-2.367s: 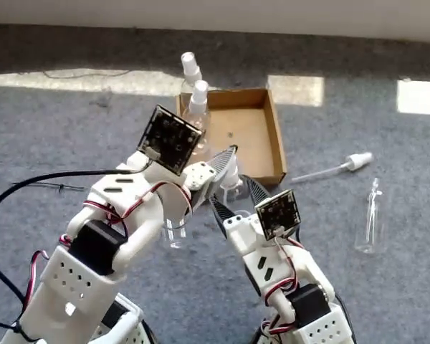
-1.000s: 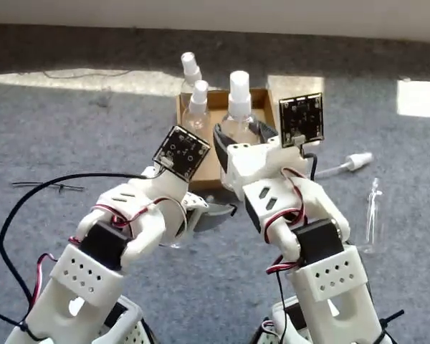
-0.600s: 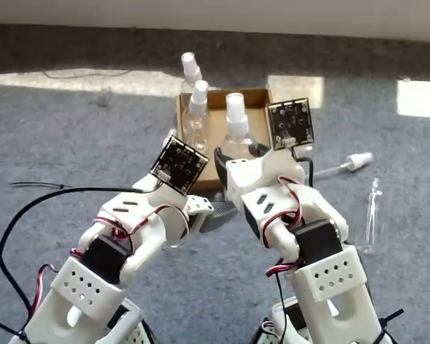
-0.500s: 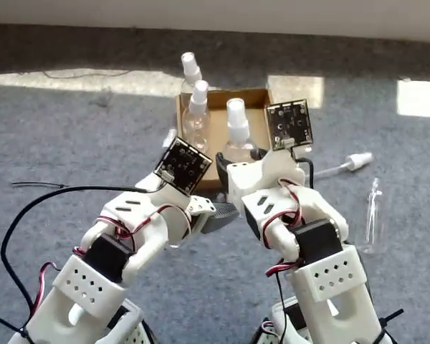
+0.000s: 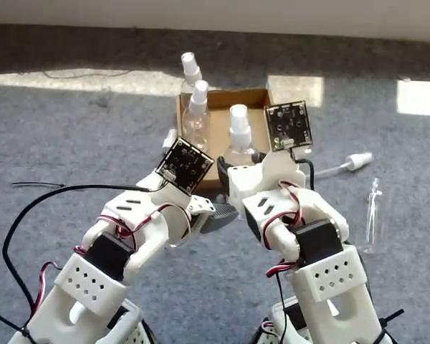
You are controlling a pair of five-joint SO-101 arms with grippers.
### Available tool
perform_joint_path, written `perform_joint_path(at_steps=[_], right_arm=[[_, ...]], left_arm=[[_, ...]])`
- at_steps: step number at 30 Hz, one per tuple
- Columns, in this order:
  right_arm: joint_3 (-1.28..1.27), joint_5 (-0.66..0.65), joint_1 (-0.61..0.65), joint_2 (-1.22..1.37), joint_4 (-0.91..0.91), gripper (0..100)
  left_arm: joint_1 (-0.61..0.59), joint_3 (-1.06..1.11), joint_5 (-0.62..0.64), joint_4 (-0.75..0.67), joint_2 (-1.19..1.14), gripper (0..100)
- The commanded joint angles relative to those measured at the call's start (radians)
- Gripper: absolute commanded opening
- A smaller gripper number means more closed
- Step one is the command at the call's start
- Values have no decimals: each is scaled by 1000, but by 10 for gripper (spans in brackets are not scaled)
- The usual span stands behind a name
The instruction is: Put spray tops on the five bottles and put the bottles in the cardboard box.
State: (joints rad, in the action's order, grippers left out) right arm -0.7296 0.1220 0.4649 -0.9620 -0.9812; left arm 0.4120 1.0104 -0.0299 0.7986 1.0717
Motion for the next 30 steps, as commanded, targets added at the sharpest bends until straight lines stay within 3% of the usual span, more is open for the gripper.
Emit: perform_joint_path(at_steps=[1,6,13,17,20,23,27,30], right_arm=[[35,-48,8,-5,-24,4],[31,-54,2,4,28,4],[25,-101,-2,-5,87,4],[-39,-124,-232,4,133,4],[-101,-215,-472,4,223,4],[-150,-236,-602,4,320,4],[-213,-229,-549,-7,375,4],[-229,-224,-409,-7,377,4]], left_arm=[[-28,1,-5,-32,-1,347],[-44,-15,-6,3,64,347],[-248,-13,-63,147,328,347],[-374,84,-63,123,348,347],[-406,150,-63,71,348,347],[-414,157,-63,37,348,347],[-433,160,-63,37,349,347],[-556,153,-63,32,349,347]])
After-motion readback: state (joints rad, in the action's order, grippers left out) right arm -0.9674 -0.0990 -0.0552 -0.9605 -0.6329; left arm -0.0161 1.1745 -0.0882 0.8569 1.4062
